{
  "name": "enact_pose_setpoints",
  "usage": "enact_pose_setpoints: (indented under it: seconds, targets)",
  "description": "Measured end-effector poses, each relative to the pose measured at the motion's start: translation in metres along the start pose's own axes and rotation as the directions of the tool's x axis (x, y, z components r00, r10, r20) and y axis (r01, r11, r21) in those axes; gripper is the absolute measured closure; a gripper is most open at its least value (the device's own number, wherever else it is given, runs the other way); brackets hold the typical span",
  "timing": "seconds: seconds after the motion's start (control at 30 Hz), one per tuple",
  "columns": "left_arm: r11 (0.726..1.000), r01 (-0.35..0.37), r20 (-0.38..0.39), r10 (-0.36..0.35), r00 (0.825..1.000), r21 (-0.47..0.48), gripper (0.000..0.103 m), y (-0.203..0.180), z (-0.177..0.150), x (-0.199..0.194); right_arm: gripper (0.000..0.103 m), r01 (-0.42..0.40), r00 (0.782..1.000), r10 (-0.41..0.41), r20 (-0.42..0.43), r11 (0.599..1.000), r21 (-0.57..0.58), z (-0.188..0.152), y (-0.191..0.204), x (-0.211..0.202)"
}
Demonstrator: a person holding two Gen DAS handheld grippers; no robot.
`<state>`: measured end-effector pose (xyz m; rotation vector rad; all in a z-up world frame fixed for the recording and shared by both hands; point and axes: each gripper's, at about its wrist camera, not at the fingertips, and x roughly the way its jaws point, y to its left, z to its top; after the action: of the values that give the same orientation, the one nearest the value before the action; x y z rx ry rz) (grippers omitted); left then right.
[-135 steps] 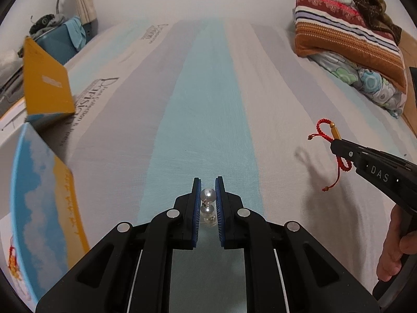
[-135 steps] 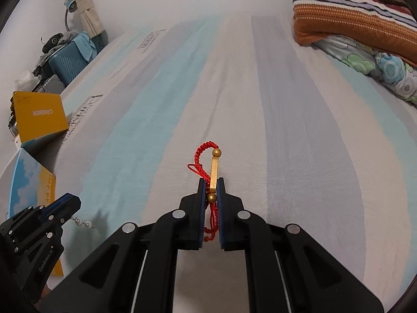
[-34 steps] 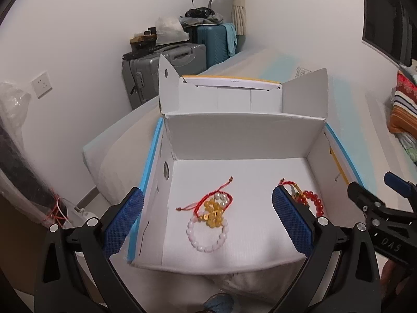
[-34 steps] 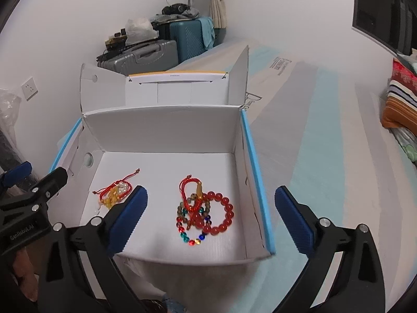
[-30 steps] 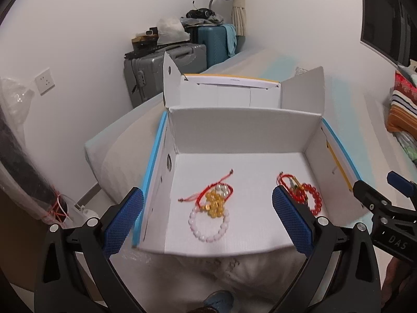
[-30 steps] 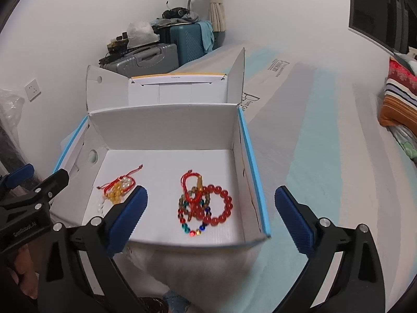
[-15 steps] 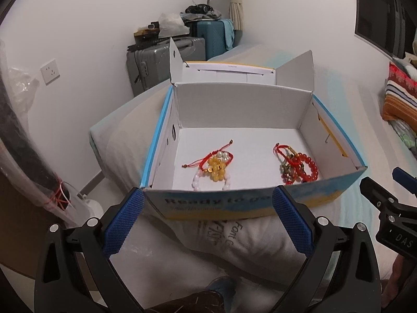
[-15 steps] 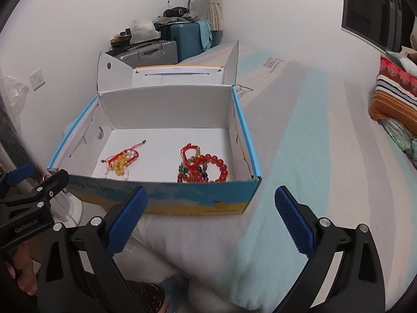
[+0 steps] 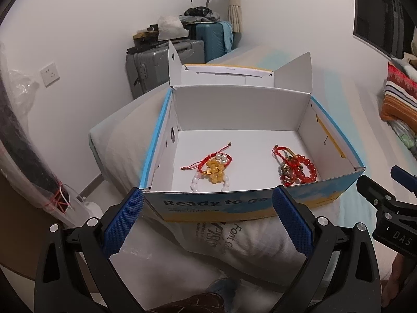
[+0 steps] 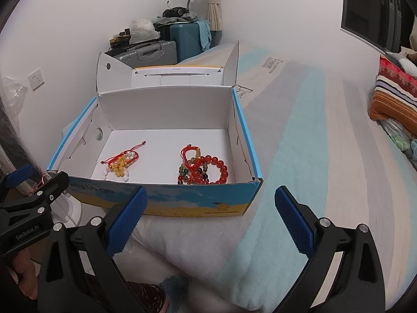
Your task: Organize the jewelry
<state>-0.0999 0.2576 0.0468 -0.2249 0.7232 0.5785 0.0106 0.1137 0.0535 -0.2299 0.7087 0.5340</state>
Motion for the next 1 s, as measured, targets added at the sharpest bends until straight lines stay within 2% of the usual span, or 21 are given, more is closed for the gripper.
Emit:
enact_pose_setpoints:
  seconds: [1.0]
  targets:
    - [1.0,0.014,-0.002,-0.014,1.0,0.014,0.006,-0.0033,0.0003,-0.0023,0.009,-0.002,1.0,0.002,-0.003,1.0,-0.01,-0.0024,0.002,-0.0012]
